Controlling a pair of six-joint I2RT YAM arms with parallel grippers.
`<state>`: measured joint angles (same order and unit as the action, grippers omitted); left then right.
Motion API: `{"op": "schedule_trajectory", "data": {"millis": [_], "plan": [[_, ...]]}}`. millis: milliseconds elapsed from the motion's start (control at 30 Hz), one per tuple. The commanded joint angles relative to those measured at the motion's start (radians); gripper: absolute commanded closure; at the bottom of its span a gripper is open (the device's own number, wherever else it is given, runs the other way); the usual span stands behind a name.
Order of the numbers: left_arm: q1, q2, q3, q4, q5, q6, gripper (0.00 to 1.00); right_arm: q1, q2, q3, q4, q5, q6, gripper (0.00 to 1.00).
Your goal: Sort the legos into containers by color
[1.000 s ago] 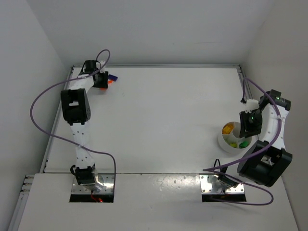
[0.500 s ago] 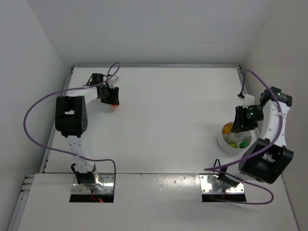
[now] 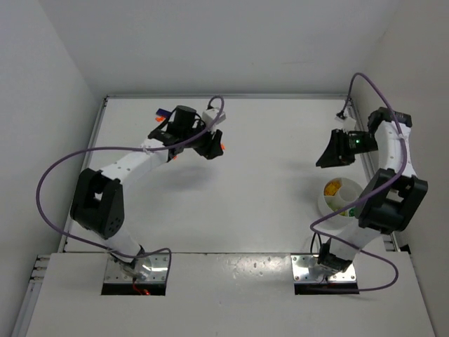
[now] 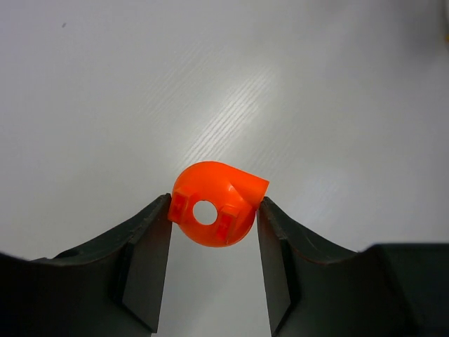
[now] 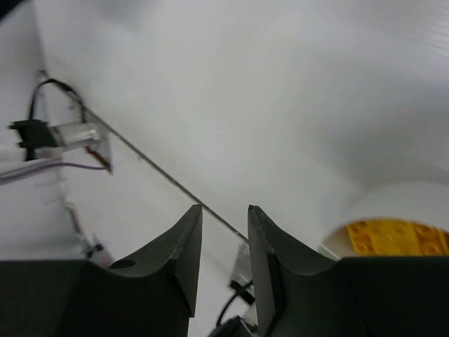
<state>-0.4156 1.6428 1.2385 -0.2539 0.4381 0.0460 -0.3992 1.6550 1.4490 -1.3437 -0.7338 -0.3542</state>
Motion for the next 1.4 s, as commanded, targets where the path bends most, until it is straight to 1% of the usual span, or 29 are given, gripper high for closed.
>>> {"op": "schedule_trajectory", "data": {"millis": [0,33,67,100,167,300,367,467,567,800,1033,1200,1367], "plan": [[-0.084,-0.093,0.010,0.045,-0.033,-0.015,0.75,0.051,0.051,0.042,-0.063,-0.235,0.064,0.67],[-0.135,-0.106,0.010,0.054,-0.042,-0.006,0.75,0.078,0.078,0.042,-0.063,-0.272,0.076,0.65],[-0.161,-0.118,0.019,0.054,-0.067,-0.006,0.75,0.091,0.092,0.030,-0.063,-0.345,0.077,0.64],[-0.184,-0.118,0.019,0.045,-0.067,-0.006,0.75,0.102,0.092,0.021,-0.063,-0.364,0.086,0.60],[-0.230,-0.118,0.042,0.033,-0.067,-0.006,0.75,0.144,0.104,0.021,-0.063,-0.383,0.086,0.57],[-0.294,-0.083,0.091,0.024,-0.067,-0.026,0.75,0.201,0.092,-0.012,-0.063,-0.458,0.086,0.42],[-0.339,-0.055,0.123,0.024,-0.067,-0.026,0.75,0.221,0.092,-0.030,-0.063,-0.493,0.086,0.39],[-0.394,-0.025,0.157,0.015,-0.076,-0.026,0.75,0.243,0.092,-0.053,-0.063,-0.507,0.109,0.37],[-0.448,0.006,0.206,0.004,-0.085,-0.026,0.75,0.252,0.101,-0.074,-0.063,-0.532,0.109,0.37],[-0.520,0.061,0.257,-0.005,-0.085,-0.046,0.77,0.270,0.121,-0.075,-0.063,-0.556,0.118,0.37],[-0.540,0.080,0.299,-0.015,-0.110,-0.046,0.77,0.289,0.103,-0.105,-0.052,-0.556,0.118,0.37],[-0.549,0.080,0.299,-0.015,-0.139,-0.037,0.77,0.309,0.071,-0.153,-0.006,-0.547,0.179,0.36],[-0.549,0.089,0.299,-0.015,-0.150,-0.037,0.77,0.329,0.060,-0.162,0.005,-0.547,0.189,0.36]]}}
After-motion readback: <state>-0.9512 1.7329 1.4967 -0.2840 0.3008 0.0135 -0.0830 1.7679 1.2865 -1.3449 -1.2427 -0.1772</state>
